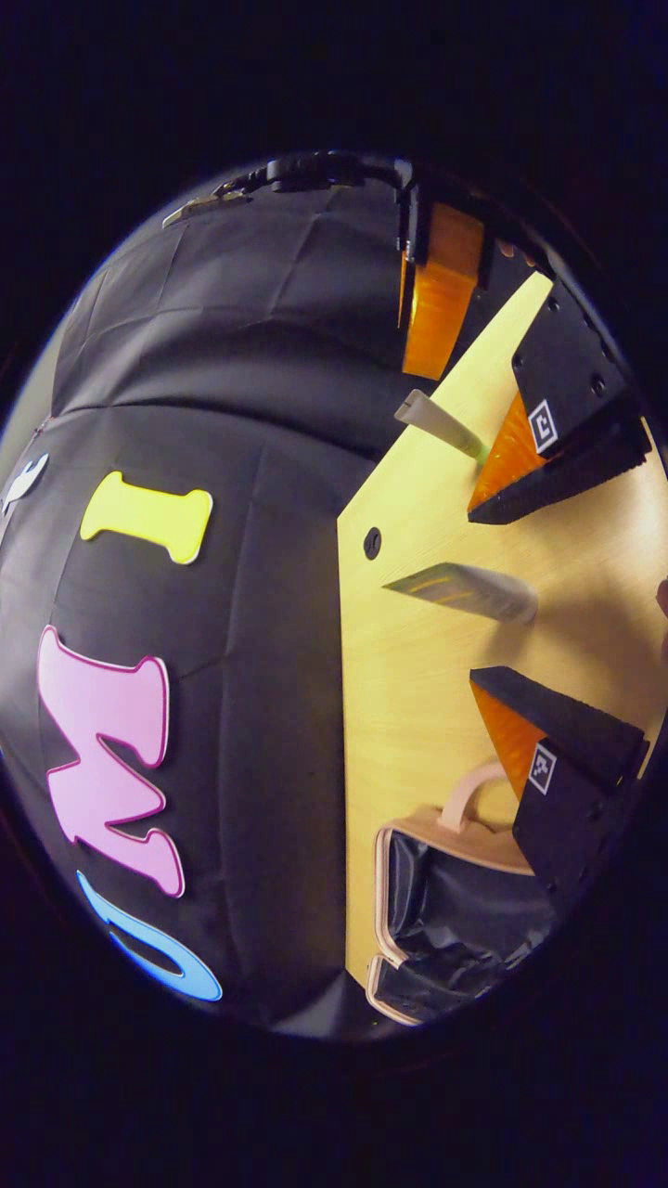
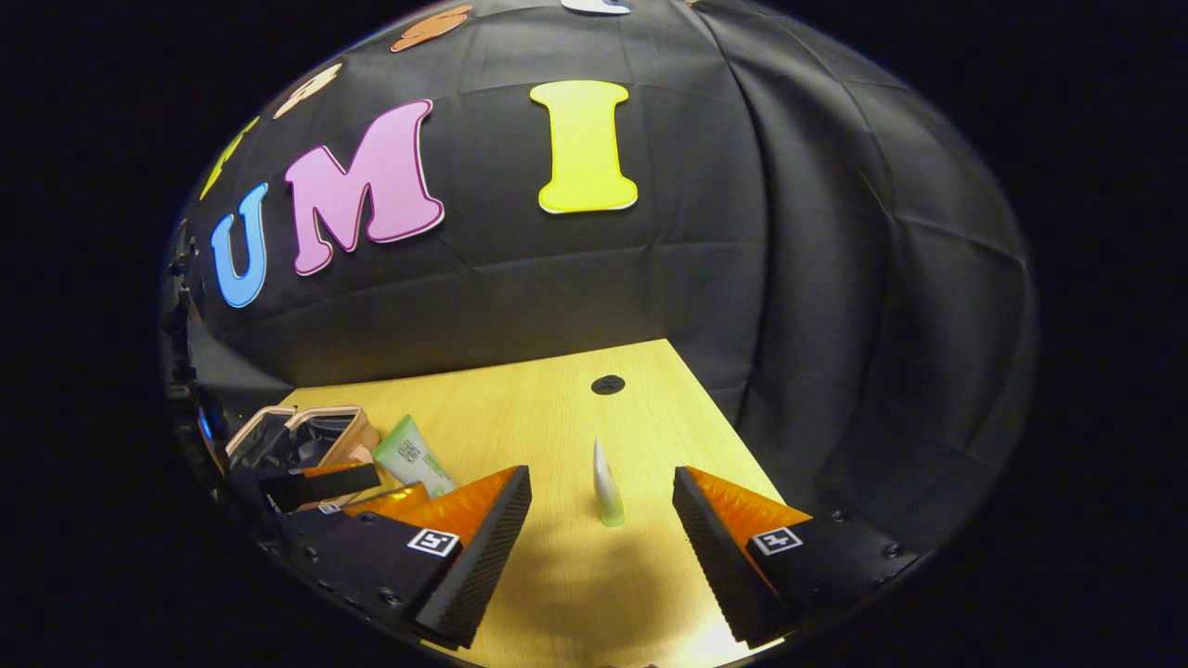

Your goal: First open the suitcase, pack the skin care products into it, and then close the suitcase.

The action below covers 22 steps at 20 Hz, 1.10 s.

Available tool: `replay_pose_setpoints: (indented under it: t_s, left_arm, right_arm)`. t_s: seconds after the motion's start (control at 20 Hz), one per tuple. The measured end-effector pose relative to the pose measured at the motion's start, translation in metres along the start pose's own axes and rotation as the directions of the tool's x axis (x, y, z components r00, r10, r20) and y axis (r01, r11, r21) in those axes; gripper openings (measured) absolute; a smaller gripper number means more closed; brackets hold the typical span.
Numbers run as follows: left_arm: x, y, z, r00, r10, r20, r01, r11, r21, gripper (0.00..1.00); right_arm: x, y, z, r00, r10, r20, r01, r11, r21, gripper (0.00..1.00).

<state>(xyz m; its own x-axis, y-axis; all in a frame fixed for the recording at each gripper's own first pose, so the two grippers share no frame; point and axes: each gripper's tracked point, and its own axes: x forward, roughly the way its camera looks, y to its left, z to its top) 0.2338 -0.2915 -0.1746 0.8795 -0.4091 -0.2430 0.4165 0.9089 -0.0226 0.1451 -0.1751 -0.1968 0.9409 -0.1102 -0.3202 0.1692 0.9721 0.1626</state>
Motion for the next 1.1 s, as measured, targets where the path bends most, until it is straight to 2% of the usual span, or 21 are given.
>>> replay_pose_setpoints:
  t_s: [0.35, 0.5, 0.55, 0.6, 0.65, 0.7, 0.8, 1.05, 1.1]
  left_arm:
    - [0.066, -0.003, -0.019, 0.998, 0.023, -0.06, -0.022, 1.0, 0.013, 0.97]
    - [0.083, 0.0, -0.023, 0.995, 0.061, -0.077, -0.058, 0.998, 0.036, 0.85]
    - [0.087, 0.003, -0.024, 0.993, 0.077, -0.084, -0.074, 0.997, 0.037, 0.74]
    - [0.089, 0.007, -0.026, 0.991, 0.095, -0.092, -0.092, 0.995, 0.035, 0.7]
    - [0.095, 0.009, -0.029, 0.99, 0.102, -0.096, -0.101, 0.995, 0.023, 0.54]
    - [0.09, 0.012, -0.027, 0.99, 0.112, -0.091, -0.111, 0.994, 0.019, 0.47]
    - [0.088, 0.015, -0.027, 0.989, 0.119, -0.087, -0.119, 0.993, 0.005, 0.42]
    - [0.081, 0.027, -0.031, 0.986, 0.132, -0.101, -0.134, 0.991, -0.013, 0.44]
    - [0.08, 0.03, -0.032, 0.986, 0.137, -0.1, -0.139, 0.99, -0.017, 0.44]
  right_arm:
    - [0.041, -0.003, -0.021, 0.999, -0.018, -0.046, 0.018, 1.0, 0.015, 0.97]
    - [0.063, -0.003, -0.029, 0.998, -0.019, -0.068, 0.023, 0.998, 0.058, 0.98]
    - [0.068, -0.002, -0.032, 0.997, -0.016, -0.076, 0.022, 0.997, 0.072, 0.97]
    - [0.075, -0.001, -0.035, 0.996, -0.018, -0.084, 0.024, 0.997, 0.076, 0.97]
    - [0.081, -0.001, -0.039, 0.996, -0.022, -0.092, 0.029, 0.997, 0.072, 0.97]
    - [0.086, -0.001, -0.044, 0.995, -0.02, -0.098, 0.027, 0.997, 0.066, 0.97]
    - [0.097, -0.001, -0.051, 0.993, -0.024, -0.113, 0.03, 0.998, 0.049, 0.97]
    - [0.127, -0.007, -0.064, 0.988, -0.054, -0.142, 0.064, 0.996, 0.068, 0.97]
    - [0.131, -0.009, -0.069, 0.986, -0.06, -0.156, 0.07, 0.996, 0.059, 0.94]
